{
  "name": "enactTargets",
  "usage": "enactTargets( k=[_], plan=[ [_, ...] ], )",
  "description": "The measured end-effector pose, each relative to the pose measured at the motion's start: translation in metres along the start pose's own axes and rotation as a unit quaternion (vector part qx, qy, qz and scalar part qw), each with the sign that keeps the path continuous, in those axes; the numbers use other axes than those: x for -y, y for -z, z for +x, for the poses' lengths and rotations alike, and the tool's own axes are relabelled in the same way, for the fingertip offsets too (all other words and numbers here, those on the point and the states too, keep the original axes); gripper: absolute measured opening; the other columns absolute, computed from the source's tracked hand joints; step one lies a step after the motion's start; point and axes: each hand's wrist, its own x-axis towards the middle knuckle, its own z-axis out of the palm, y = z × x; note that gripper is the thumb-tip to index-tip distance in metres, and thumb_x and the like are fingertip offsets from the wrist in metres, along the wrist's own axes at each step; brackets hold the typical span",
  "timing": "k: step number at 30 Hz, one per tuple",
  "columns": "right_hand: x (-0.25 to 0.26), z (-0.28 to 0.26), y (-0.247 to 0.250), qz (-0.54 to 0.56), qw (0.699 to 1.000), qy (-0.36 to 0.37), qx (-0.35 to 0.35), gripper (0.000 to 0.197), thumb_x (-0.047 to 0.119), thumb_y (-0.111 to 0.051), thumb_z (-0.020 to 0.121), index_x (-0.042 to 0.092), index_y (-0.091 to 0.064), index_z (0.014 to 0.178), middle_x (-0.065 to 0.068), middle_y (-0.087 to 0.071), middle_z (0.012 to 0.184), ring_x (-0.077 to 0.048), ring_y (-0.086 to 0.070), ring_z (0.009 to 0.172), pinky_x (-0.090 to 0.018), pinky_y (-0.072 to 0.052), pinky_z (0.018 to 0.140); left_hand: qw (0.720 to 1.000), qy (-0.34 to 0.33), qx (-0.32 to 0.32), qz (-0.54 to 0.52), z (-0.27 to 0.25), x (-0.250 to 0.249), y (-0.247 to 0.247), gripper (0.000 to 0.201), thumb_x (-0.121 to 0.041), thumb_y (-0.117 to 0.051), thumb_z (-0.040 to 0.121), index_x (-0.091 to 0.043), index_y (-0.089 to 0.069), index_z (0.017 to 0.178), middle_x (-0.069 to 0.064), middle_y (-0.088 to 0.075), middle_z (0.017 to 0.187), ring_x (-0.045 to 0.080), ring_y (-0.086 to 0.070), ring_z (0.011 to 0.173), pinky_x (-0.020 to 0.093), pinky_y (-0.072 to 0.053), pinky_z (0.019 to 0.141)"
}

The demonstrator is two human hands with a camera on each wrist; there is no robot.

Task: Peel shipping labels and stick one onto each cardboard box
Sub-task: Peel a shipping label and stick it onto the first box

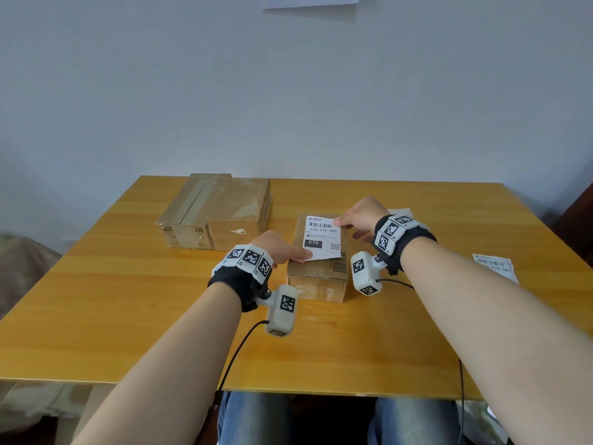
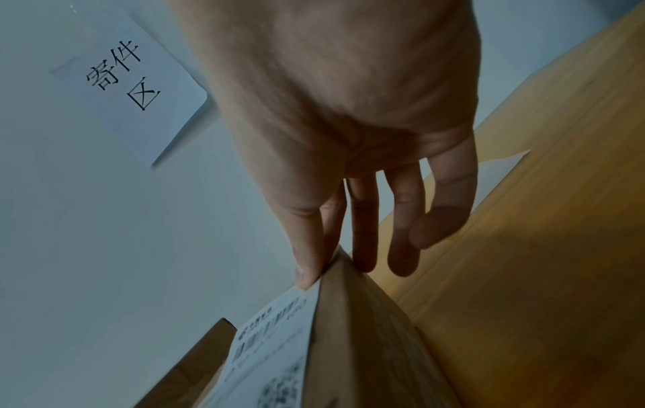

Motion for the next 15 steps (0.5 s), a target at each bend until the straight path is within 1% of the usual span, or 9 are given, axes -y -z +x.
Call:
enactTargets(
  k=[2, 7, 9, 13, 15],
  plan=[
    [0.0002, -0.0002, -0.0006, 0.002, 1.0, -0.001, -0.002, 0.034, 0.032, -0.083, 0.088, 0.005, -0.075, 0.106, -0.007, -0.076, 0.107, -0.023, -0.074, 0.083, -0.03, -0.054, 0.058, 1.0, 0.0, 0.001, 0.004, -0.0006, -0.0014, -0.0001, 0.05, -0.055, -0.073, 0.087, -0.007, -0.062, 0.098, -0.001, -0.055, 0.074, 0.012, -0.05, 0.062, 0.026, -0.039, 0.054],
    [-0.0022, -0.0019, -0.0021, 0.02, 1.0, -0.005, -0.01, 0.029, 0.031, -0.084, 0.087, 0.007, -0.076, 0.101, -0.006, -0.076, 0.102, -0.025, -0.073, 0.083, -0.037, -0.063, 0.069, 1.0, -0.009, 0.006, 0.003, -0.0005, -0.0012, -0.0008, 0.046, -0.055, -0.072, 0.088, -0.01, -0.067, 0.098, -0.004, -0.053, 0.069, 0.01, -0.048, 0.056, 0.023, -0.038, 0.05],
    [-0.0032, -0.0025, -0.0025, 0.026, 1.0, -0.007, -0.011, 0.028, 0.031, -0.084, 0.088, 0.008, -0.076, 0.101, -0.005, -0.076, 0.101, -0.026, -0.074, 0.084, -0.039, -0.064, 0.071, 1.0, -0.008, 0.004, 0.004, 0.0001, -0.0009, -0.001, 0.046, -0.056, -0.072, 0.087, -0.011, -0.066, 0.095, -0.004, -0.054, 0.069, 0.01, -0.048, 0.056, 0.023, -0.037, 0.05],
    [-0.0028, -0.005, -0.0026, 0.027, 1.0, -0.004, -0.012, 0.027, 0.032, -0.083, 0.088, 0.008, -0.076, 0.099, -0.005, -0.077, 0.101, -0.026, -0.074, 0.083, -0.041, -0.065, 0.074, 1.0, -0.004, -0.003, 0.017, 0.0017, -0.0018, -0.0023, 0.045, -0.057, -0.073, 0.086, -0.012, -0.062, 0.082, -0.002, -0.056, 0.069, 0.011, -0.049, 0.056, 0.022, -0.038, 0.051],
    [-0.0026, -0.0062, -0.0027, 0.022, 1.0, 0.001, -0.01, 0.027, 0.032, -0.083, 0.088, 0.008, -0.076, 0.099, -0.005, -0.077, 0.101, -0.025, -0.074, 0.083, -0.041, -0.065, 0.077, 1.0, -0.004, -0.006, 0.018, 0.003, -0.0018, -0.0027, 0.046, -0.057, -0.074, 0.085, -0.012, -0.063, 0.082, -0.001, -0.057, 0.068, 0.011, -0.049, 0.054, 0.022, -0.038, 0.052]
  ],
)
